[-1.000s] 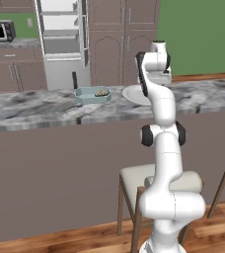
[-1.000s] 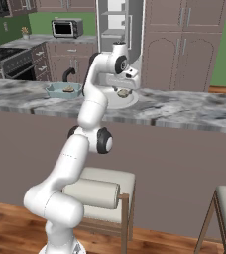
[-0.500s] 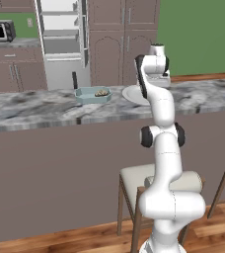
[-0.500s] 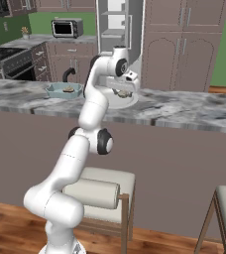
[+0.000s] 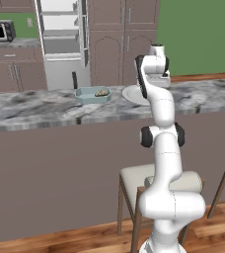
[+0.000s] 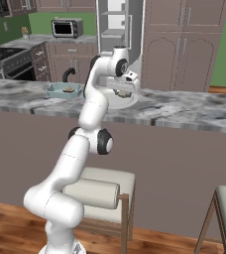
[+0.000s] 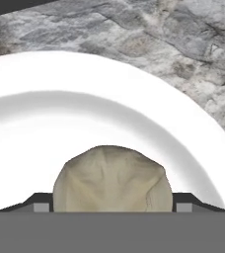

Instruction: Place two dumplings into each of the tupperware containers and then place the containers in the fridge.

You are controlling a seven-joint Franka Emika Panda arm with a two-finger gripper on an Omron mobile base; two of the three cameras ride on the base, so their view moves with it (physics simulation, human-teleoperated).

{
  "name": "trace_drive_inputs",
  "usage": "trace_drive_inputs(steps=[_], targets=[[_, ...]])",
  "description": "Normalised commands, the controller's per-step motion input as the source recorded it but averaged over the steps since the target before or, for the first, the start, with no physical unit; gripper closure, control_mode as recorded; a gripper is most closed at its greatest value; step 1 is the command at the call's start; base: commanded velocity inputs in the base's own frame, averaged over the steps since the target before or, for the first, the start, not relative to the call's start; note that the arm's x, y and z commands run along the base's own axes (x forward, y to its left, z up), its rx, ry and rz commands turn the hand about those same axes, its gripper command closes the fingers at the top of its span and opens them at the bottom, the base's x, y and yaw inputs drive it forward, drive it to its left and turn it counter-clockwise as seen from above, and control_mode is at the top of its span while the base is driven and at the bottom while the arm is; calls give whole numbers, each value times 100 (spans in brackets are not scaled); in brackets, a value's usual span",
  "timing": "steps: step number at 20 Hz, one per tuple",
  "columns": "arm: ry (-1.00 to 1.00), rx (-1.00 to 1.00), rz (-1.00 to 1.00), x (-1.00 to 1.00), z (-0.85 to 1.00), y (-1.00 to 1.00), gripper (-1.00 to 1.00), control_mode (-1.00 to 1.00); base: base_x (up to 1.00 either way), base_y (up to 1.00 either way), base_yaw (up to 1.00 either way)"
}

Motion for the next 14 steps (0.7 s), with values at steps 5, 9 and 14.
trace_drive_inputs(steps=[5,9,14], targets=[[-6,0,0,0,16,0,100,-100,0,0,0],[-4,0,0,-1,36,10,100,-100,0,0,0],[0,0,0,1,52,13,100,-100,0,0,0]])
